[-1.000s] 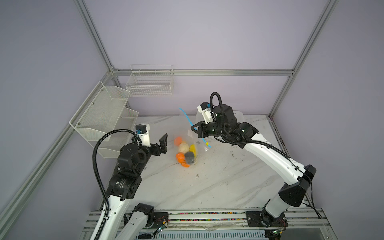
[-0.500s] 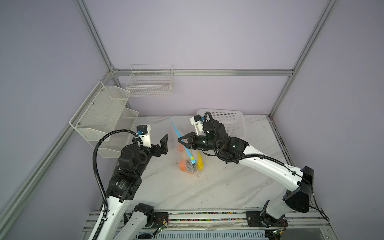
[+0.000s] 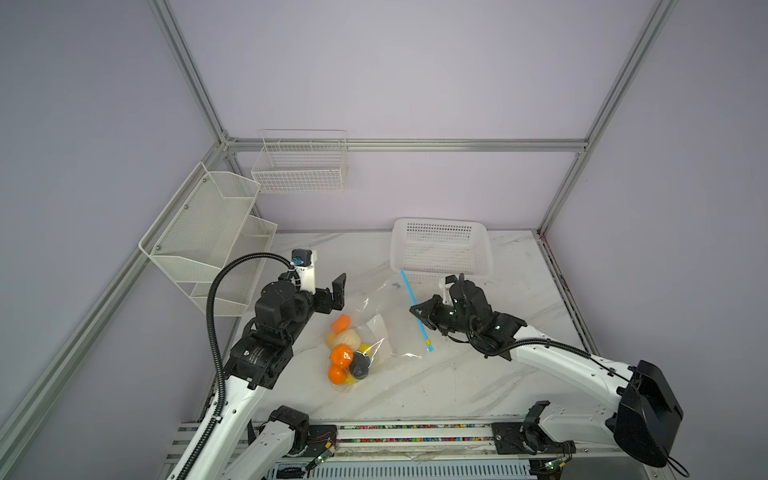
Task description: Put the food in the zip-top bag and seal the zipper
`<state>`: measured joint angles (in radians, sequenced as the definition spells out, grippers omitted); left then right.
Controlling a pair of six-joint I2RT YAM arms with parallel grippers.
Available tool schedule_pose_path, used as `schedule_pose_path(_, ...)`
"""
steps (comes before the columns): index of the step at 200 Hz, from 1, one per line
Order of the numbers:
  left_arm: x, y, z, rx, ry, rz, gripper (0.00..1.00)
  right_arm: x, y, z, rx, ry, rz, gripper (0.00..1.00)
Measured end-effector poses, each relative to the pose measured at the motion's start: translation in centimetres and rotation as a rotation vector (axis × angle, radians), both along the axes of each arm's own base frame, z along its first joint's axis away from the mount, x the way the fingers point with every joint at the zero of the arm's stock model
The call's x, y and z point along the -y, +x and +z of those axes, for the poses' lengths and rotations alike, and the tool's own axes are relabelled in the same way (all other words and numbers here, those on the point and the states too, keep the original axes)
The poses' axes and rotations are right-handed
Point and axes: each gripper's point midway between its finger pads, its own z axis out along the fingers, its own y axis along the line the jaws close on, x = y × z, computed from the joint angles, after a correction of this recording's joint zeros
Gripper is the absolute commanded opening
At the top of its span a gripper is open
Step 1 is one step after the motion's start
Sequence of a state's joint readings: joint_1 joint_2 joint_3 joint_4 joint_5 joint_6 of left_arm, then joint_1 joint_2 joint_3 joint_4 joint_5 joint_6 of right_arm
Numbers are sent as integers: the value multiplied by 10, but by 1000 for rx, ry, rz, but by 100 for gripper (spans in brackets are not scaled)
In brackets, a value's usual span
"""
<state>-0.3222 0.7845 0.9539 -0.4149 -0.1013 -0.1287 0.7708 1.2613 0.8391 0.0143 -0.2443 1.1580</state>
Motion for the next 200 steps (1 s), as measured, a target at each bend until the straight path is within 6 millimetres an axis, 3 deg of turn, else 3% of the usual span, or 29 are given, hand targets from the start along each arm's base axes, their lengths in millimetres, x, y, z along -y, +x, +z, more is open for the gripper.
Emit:
schedule_pose_path(39,2,2,-3,-13,-5,-7,100,28,10,-12,25,-33,-32,0)
schedule_pose_path(79,9,5,-9,-38,-15,-32,100,57,11,-59,5,-136,-38,0)
schedule_pose_path(110,11,9,-14,-56,-21,-37,100,67,18,-76,17,-196,-25,0)
schedule_pose_path(166,13,15,-25,-93,-20,-33,100,79,25,-107,8,-275,26,15)
schedule_pose_path(200,15,18,-31,-111,-23,-32,100,89,27,-120,4,-304,40,30)
